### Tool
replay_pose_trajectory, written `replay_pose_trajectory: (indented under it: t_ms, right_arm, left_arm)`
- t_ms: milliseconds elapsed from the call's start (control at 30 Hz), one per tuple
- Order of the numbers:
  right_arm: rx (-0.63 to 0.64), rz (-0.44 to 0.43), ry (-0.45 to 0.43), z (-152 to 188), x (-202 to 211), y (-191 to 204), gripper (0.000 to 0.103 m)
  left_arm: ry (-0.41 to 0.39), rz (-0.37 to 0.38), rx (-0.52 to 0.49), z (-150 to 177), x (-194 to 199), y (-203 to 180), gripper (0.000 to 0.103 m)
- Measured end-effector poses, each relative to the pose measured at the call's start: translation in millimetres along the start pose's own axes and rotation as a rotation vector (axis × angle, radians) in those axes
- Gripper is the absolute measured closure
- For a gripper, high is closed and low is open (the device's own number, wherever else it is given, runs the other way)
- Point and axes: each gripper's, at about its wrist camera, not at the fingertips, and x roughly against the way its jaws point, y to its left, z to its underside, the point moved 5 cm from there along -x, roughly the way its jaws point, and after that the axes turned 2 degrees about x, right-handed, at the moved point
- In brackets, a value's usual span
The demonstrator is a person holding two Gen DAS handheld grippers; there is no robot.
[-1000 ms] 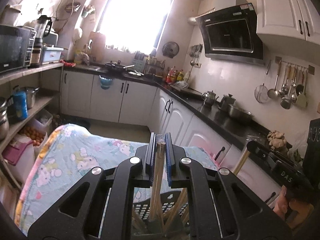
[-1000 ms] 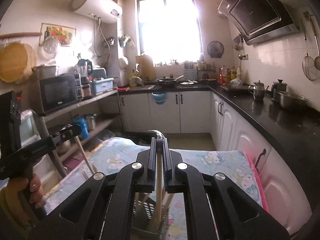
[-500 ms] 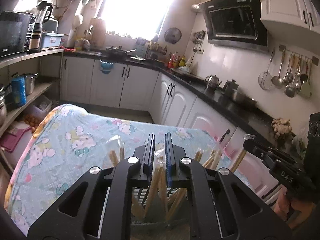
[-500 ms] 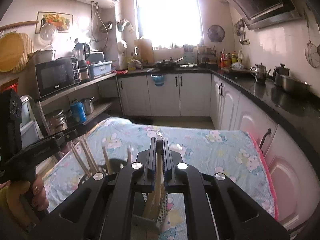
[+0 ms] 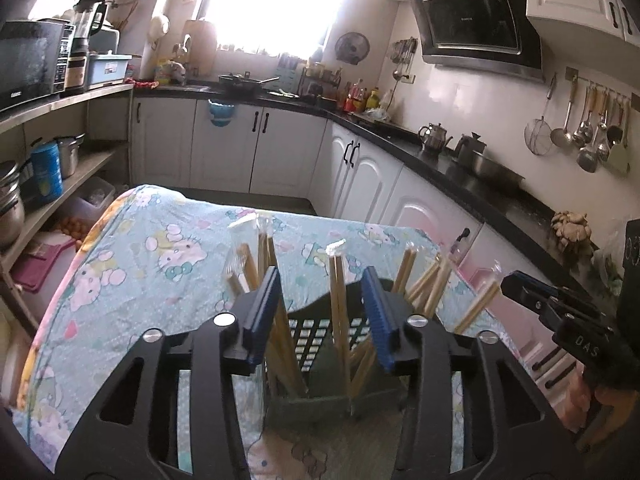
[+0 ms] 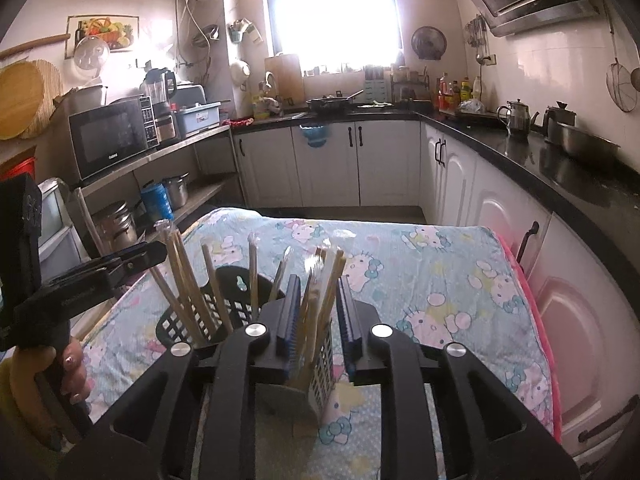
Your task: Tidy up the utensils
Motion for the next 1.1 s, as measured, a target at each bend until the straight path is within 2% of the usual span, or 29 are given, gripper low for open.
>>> replay_pose_trajectory:
  t_ms: [100, 300, 467, 533, 600, 667, 900, 1100]
  right_arm:
    - [-0.003, -0.003, 0.003, 4, 7, 1, 0.076]
    - [-0.004, -0.018, -0.001, 15, 26, 6, 0.059]
    - [0.007, -0.014, -0.004, 32, 45, 14, 0.04]
    - [0.013, -0.004, -0.007, 39, 52, 18, 0.03]
    - [0.023, 0.004, -0.01, 46, 59, 21, 0.027]
    - [0.028, 0.008, -0.012, 56, 67, 24, 0.019]
    - [0.041, 0.006, -0.016, 85, 88, 39, 0.01]
    - [0.032, -0.006, -0.016, 109, 94, 50, 0.007]
  left_arm:
    - [0.003, 0.0, -0.007, 4, 9, -2, 0.06]
    - [0.008, 0.011, -0.027, 22, 36, -7, 0.037]
    - [0.024, 0.002, -0.027, 43, 52, -4, 0.011]
    - [0.034, 0.008, -0.02, 51, 58, -3, 0.011]
    - [0.044, 0.008, -0.02, 59, 64, -3, 0.011]
    - [0.054, -0.007, -0.02, 70, 70, -1, 0.011]
    - [0.067, -0.042, -0.025, 102, 87, 2, 0.011]
    - [0.074, -0.055, -0.009, 130, 96, 4, 0.011]
